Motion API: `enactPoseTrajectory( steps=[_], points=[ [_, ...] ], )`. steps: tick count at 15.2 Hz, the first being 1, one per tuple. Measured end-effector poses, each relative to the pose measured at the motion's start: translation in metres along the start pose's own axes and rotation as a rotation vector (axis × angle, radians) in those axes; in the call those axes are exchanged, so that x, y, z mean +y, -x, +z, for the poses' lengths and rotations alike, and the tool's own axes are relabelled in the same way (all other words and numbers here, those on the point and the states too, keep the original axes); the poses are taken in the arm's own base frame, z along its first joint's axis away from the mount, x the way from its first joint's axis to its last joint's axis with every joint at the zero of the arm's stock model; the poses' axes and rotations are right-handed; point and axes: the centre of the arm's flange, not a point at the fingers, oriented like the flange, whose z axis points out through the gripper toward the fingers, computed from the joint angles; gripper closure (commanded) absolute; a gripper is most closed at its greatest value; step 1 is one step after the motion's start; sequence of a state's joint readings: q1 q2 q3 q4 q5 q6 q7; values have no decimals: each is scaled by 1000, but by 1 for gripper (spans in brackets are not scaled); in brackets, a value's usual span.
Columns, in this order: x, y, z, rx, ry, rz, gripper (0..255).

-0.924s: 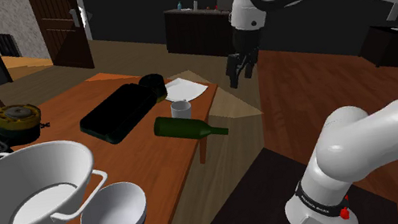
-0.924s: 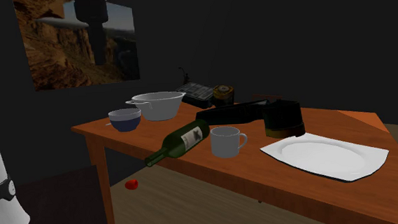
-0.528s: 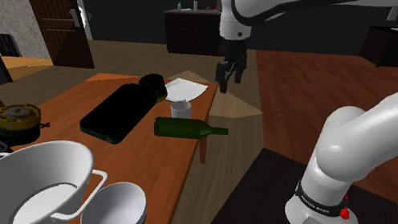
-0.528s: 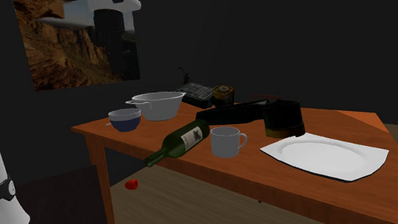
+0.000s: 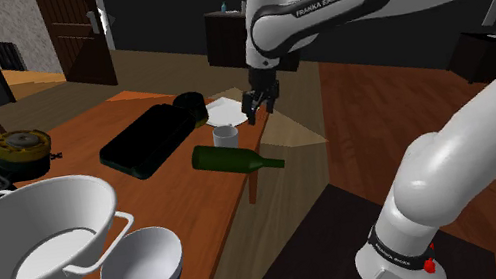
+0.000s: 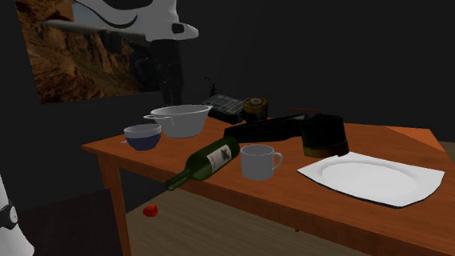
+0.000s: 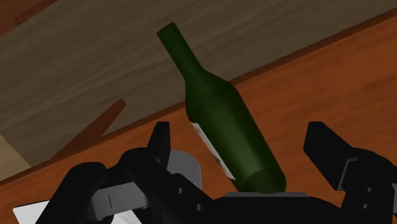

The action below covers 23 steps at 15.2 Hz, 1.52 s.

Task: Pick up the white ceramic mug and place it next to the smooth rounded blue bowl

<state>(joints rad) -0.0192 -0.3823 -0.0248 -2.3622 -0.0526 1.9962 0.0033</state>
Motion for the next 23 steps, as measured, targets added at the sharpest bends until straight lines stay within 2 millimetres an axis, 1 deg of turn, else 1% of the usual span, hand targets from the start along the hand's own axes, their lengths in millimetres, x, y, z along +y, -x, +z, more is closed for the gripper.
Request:
enactPoseTrajectory(
  steps=[2,3,5,6,7,9,10,11,14,16,18,20,23],
  points=[
    [4,-20,15,2,1,0,0],
    [5,-33,26,4,1,-1,0],
    [6,-52,40,7,2,-1,0],
    [10,-66,46,9,2,-2,0],
    [9,-76,58,9,3,-2,0],
    [11,-95,69,12,3,-2,0],
    [12,-106,81,14,4,-2,0],
    [10,-116,86,14,4,-3,0],
    [16,-146,105,19,5,-4,0],
    [17,-167,124,22,6,-4,0],
    [19,-191,136,25,7,-5,0],
    [24,-209,149,27,7,-5,0],
    [22,-218,167,28,7,-6,0]
  ],
)
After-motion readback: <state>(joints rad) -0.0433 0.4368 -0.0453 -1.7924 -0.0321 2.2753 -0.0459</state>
